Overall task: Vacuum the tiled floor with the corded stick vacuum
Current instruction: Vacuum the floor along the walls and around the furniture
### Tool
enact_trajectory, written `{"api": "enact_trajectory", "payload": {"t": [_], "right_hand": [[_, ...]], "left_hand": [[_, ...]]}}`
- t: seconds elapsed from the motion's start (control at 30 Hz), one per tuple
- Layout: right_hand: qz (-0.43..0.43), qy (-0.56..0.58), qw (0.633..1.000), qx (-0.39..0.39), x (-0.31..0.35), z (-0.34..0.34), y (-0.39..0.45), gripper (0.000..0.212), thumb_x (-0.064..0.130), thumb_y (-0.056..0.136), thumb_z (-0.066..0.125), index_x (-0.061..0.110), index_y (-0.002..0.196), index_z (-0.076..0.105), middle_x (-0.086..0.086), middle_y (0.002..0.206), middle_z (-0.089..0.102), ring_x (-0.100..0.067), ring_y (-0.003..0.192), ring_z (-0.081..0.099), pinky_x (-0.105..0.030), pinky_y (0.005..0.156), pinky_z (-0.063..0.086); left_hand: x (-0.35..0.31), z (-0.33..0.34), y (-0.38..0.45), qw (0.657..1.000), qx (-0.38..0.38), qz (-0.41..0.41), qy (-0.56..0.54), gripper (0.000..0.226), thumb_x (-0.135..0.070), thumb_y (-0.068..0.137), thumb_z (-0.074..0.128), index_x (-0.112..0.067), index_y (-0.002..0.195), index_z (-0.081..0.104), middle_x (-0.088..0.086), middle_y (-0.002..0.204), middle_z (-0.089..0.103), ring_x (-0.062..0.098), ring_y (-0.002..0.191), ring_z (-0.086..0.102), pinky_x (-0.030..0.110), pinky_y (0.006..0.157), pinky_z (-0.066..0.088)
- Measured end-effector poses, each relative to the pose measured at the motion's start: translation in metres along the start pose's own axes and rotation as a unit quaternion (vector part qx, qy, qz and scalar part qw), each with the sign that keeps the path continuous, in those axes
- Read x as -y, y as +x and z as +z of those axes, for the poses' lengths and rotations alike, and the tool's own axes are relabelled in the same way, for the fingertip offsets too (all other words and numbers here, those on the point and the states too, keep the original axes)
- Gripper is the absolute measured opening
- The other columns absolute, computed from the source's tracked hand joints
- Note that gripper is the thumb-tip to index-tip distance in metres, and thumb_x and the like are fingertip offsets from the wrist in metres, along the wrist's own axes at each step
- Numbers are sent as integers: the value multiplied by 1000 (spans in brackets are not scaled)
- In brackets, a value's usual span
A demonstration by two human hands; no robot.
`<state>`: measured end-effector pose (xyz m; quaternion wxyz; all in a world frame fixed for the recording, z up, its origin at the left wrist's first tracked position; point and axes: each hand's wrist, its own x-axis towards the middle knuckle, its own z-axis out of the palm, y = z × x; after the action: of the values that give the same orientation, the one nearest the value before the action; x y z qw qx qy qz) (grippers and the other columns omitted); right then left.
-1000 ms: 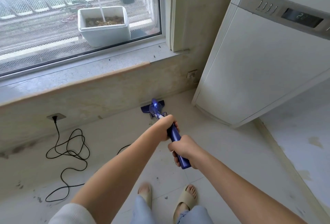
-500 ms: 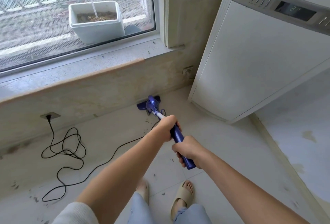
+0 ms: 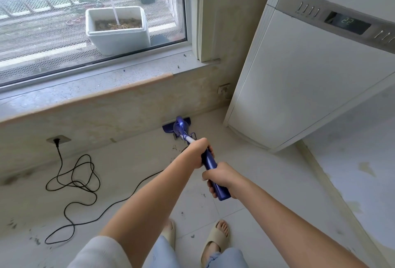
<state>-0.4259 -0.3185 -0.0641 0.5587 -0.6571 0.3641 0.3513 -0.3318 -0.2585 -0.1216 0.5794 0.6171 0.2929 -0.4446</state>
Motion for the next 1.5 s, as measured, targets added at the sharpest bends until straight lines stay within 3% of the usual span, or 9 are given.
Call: {"api": "enact_trajectory", "payload": {"t": [0.13, 0.33, 0.5, 0.7, 0.8, 0.93, 1.13, 1.43, 1.5], "right_hand": [[-16, -22, 1000, -6, -2, 15, -8, 34, 6, 87, 58, 5, 118, 45, -9, 77, 54, -16, 56, 54, -25, 48, 47], [-60, -47, 996, -49, 11, 37, -16, 30, 5, 81, 62, 9, 105, 46, -8, 77, 53, -18, 53, 51, -25, 44, 43], [-63, -76, 993, -57, 24, 29, -8, 26, 1, 84, 54, 9, 106, 42, -9, 78, 54, -17, 51, 54, -24, 42, 44], [-48, -3, 999, -2, 22, -2, 0, 28, 0, 86, 56, 5, 112, 45, -11, 72, 54, -19, 48, 58, -31, 50, 57], [-40, -7, 999, 21, 14, -17, -2, 30, 0, 86, 56, 4, 114, 45, -10, 69, 53, -18, 50, 57, -27, 46, 52], [-16, -21, 1000, -8, 0, -26, 1, 25, 2, 84, 54, 4, 108, 48, -8, 65, 52, -16, 47, 50, -23, 44, 43], [-42, -25, 996, -71, -13, -49, -3, 21, -1, 81, 51, 3, 101, 50, -10, 65, 53, -17, 45, 48, -22, 41, 40], [-31, 3, 994, -101, -52, -98, -31, 27, -1, 82, 52, 5, 109, 50, -9, 67, 55, -16, 47, 51, -24, 43, 44], [-28, 12, 995, -100, -56, -104, -35, 29, 0, 82, 51, 6, 110, 50, -9, 68, 55, -15, 48, 52, -24, 43, 44]], "left_hand": [[1, -10, -1, 1000, -3, -20, -4, 11, -5, 87, 42, -9, 77, 43, 4, 55, 42, 17, 47, 39, 25, 52, 35], [-8, -38, -13, 999, 25, -25, -37, 22, 0, 89, 43, -11, 70, 40, -1, 46, 41, 11, 39, 39, 16, 39, 37], [-20, -36, -9, 998, 31, -14, -53, 21, 0, 88, 44, -11, 71, 39, -1, 46, 42, 12, 39, 40, 17, 40, 38], [-25, -11, 1, 997, 54, -13, -56, 21, -2, 89, 45, -11, 71, 38, -2, 42, 42, 13, 46, 41, 21, 44, 39], [-21, 4, 4, 998, 54, -13, -42, 20, -2, 88, 42, -11, 71, 38, 0, 44, 43, 14, 48, 41, 23, 47, 39], [-7, 20, 12, 999, 35, -5, -22, 10, 0, 86, 40, -10, 88, 37, 2, 49, 44, 15, 47, 43, 23, 46, 40], [-8, 49, 11, 998, 53, 6, -17, 25, 1, 86, 38, -9, 64, 39, 4, 38, 45, 18, 51, 43, 26, 54, 39], [12, 121, -12, 996, 92, -12, 17, 13, 5, 84, 41, -6, 78, 38, 5, 42, 45, 19, 44, 44, 27, 52, 41], [14, 128, -15, 994, 101, -24, 26, 20, 4, 86, 42, -8, 70, 40, 4, 40, 44, 18, 46, 43, 27, 52, 41]]}}
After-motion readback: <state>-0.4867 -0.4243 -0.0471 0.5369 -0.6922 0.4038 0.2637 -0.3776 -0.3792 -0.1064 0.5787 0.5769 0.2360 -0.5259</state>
